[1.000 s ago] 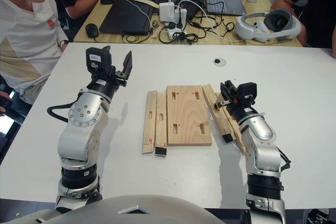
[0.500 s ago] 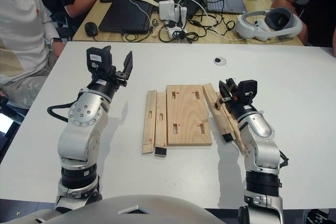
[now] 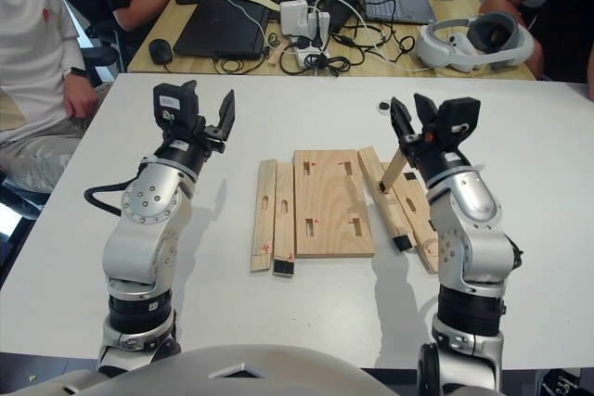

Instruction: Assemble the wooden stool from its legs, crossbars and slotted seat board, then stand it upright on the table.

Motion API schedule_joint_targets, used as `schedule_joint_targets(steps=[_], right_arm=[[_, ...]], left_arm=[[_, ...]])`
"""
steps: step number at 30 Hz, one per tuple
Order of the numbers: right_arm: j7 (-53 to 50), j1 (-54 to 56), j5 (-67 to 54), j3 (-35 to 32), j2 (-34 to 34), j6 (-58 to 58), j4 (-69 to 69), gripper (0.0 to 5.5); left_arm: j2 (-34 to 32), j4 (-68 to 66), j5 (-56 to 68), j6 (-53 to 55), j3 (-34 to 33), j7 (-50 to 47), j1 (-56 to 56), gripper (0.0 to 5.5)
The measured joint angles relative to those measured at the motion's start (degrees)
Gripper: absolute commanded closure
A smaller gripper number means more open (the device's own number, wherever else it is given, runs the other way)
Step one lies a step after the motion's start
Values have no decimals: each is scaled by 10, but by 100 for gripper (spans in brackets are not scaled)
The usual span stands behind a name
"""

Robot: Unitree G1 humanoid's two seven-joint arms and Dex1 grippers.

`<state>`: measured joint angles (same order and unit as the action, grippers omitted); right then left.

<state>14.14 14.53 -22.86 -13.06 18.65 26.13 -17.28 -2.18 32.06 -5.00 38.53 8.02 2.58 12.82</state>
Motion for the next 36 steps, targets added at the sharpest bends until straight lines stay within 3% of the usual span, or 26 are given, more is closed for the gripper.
schedule_joint_targets(steps=[6, 16, 20, 23, 29, 36], right_arm=[[-36, 170, -4, 6, 5, 52, 15, 354], [-49, 322, -21, -24, 26, 63, 22, 354], [-36, 215, -3, -13, 24, 66, 72, 354], [-1, 91, 6, 34, 41, 165, 140, 354], [42, 66, 13, 53, 83, 182, 135, 354], [18, 75, -45, -3, -10, 120, 101, 354]], left_arm=[[0, 0, 0, 0, 0, -2, 0, 244], [0, -2, 0, 0, 0, -2, 0, 244], [1, -4, 0, 0, 0, -3, 1, 244], [1, -10, 0, -2, 3, -2, 4, 244], [0, -12, 0, -5, 4, 0, 6, 244], [0, -13, 0, -6, 4, -1, 6, 244]])
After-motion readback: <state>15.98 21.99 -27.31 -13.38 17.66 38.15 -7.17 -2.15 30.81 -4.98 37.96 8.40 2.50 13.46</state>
